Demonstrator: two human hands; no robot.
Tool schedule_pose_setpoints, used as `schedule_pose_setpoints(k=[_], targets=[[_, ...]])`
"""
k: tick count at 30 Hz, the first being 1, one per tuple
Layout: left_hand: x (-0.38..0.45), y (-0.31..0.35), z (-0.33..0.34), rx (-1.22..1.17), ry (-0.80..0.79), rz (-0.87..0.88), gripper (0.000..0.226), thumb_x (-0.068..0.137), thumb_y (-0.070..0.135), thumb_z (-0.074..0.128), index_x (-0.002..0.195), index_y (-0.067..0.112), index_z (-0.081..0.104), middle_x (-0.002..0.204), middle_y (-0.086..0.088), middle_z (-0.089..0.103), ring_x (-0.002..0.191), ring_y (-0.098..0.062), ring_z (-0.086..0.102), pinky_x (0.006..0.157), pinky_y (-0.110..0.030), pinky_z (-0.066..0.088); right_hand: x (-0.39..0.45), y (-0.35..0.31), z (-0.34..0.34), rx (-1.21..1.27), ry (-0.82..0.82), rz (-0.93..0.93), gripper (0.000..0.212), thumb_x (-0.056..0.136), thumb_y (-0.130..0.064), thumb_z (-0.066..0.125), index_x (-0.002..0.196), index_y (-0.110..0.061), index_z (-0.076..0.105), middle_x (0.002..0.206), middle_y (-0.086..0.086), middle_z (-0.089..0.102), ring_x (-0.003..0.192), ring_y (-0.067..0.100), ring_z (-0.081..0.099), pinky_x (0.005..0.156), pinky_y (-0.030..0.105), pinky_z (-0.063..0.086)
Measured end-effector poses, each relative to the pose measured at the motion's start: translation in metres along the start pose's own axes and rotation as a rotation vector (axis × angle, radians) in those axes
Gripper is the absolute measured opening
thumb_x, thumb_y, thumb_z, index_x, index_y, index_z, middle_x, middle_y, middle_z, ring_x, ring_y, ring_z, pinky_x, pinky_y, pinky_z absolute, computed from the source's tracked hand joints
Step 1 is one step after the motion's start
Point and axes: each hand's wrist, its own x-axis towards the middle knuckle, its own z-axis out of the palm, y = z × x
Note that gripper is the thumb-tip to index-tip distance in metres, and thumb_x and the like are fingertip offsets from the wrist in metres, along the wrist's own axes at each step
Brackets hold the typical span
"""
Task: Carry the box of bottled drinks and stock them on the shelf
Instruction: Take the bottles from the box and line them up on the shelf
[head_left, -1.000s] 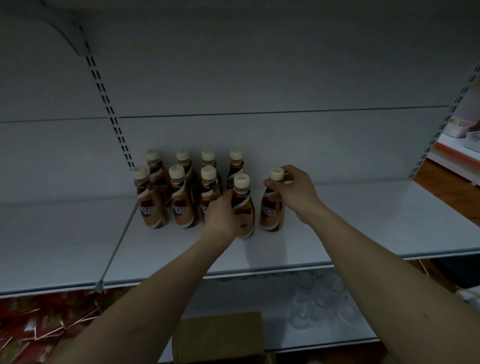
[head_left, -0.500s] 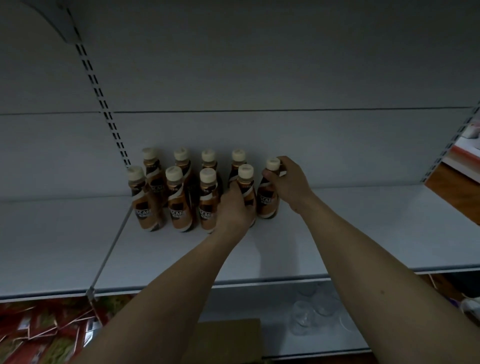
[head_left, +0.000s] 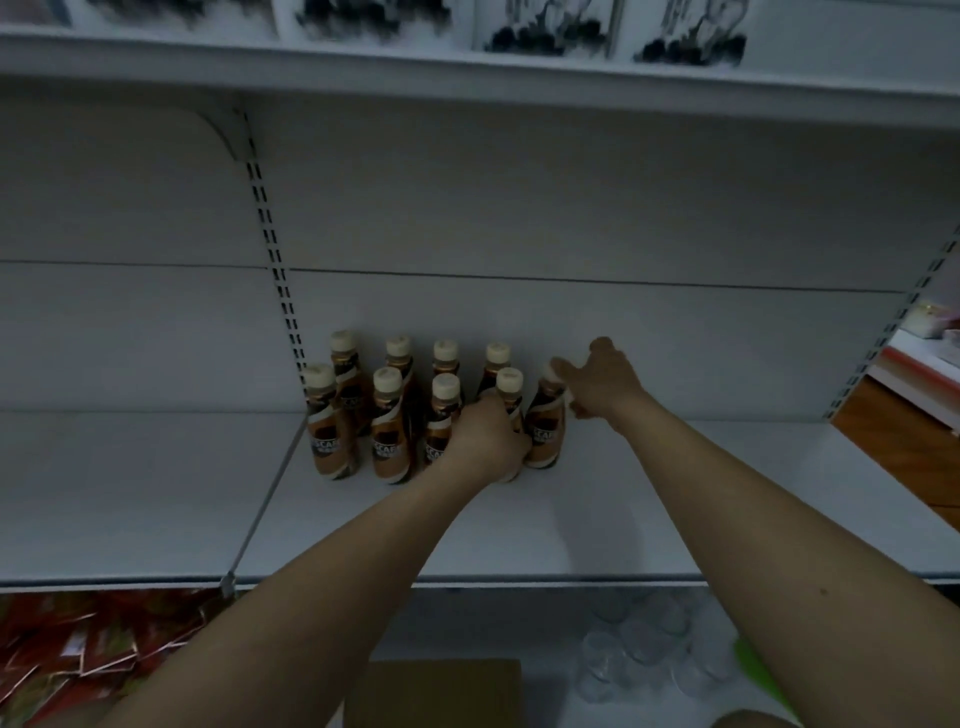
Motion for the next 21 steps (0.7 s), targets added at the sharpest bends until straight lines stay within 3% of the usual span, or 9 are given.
schedule_pose_setpoints(k=[3,5,7,9,11,14,17,21], targets=[[-0.018,0.001,-0.029,-0.001,0.076,0.086,0.016,0.091,0.015,0.052,0.089,0.003,0.063,0.088,-0.012,0.066,0.087,-0.031,0.064,0.063,-0.03,0.044,-0.013,-0.029,-0.007,-0.091,0.231,-0.197,0.047,0.096,-0.035,0.052,0.133,-0.006,0.045,0.131,0.017,0.052,0.112,0.032,0.057,0.092,0.034,0.047],[-0.028,-0.005,-0.049,-0.027,0.178,0.143,0.023,0.092,0.014,0.051,0.085,0.001,0.068,0.081,-0.015,0.07,0.077,-0.031,0.066,0.062,-0.039,0.052,-0.025,-0.055,-0.002,-0.066,0.267,-0.281,0.029,0.096,-0.027,0.05,0.116,-0.008,0.058,0.116,0.014,0.063,0.104,0.03,0.061,0.089,0.037,0.051],[-0.036,-0.016,-0.069,-0.061,0.291,0.182,0.024,0.091,0.019,0.052,0.084,0.003,0.068,0.07,-0.013,0.068,0.067,-0.028,0.065,0.059,-0.04,0.053,-0.037,-0.081,0.01,-0.044,0.2,-0.328,0.02,0.094,-0.021,0.049,0.103,-0.008,0.063,0.105,0.013,0.067,0.096,0.033,0.064,0.085,0.047,0.054],[-0.041,-0.032,-0.088,-0.092,0.445,0.172,0.018,0.089,0.027,0.052,0.083,0.017,0.066,0.064,0.005,0.063,0.061,-0.014,0.061,0.052,-0.027,0.046,-0.048,-0.103,0.025,-0.064,0.1,-0.366,0.017,0.093,-0.018,0.05,0.098,-0.009,0.064,0.102,0.013,0.068,0.094,0.034,0.065,0.083,0.049,0.056],[-0.043,-0.054,-0.105,-0.142,0.608,0.112,0.01,0.086,0.034,0.053,0.084,0.028,0.061,0.066,0.015,0.059,0.063,-0.002,0.057,0.053,-0.022,0.042,-0.054,-0.117,0.043,-0.096,0.009,-0.374,0.016,0.092,-0.018,0.053,0.099,-0.009,0.064,0.103,0.012,0.068,0.091,0.033,0.067,0.084,0.047,0.056],[-0.042,-0.1,-0.123,-0.189,0.729,-0.016,0.013,0.083,0.039,0.055,0.087,0.027,0.05,0.076,0.012,0.058,0.069,-0.014,0.058,0.055,-0.029,0.042,-0.056,-0.128,0.068,-0.137,-0.142,-0.338,0.017,0.093,-0.021,0.057,0.106,-0.011,0.059,0.103,0.008,0.065,0.073,0.027,0.072,0.077,0.041,0.06],[-0.034,-0.144,-0.124,-0.141,0.713,-0.128,0.034,0.082,0.037,0.066,0.101,0.019,0.044,0.095,0.0,0.056,0.084,-0.025,0.059,0.06,-0.03,0.038,-0.053,-0.131,0.093,-0.207,-0.23,-0.328,0.024,0.091,-0.021,0.059,0.113,-0.012,0.055,0.113,0.009,0.062,0.082,0.028,0.071,0.081,0.04,0.058],[-0.021,-0.176,-0.115,-0.122,0.479,-0.237,0.073,0.075,0.039,0.078,0.131,0.014,0.037,0.125,-0.014,0.049,0.106,-0.034,0.056,0.073,-0.033,0.04,-0.047,-0.13,0.123,-0.397,-0.265,-0.376,0.033,0.088,-0.019,0.063,0.117,-0.007,0.052,0.119,0.014,0.057,0.098,0.033,0.062,0.081,0.037,0.05]])
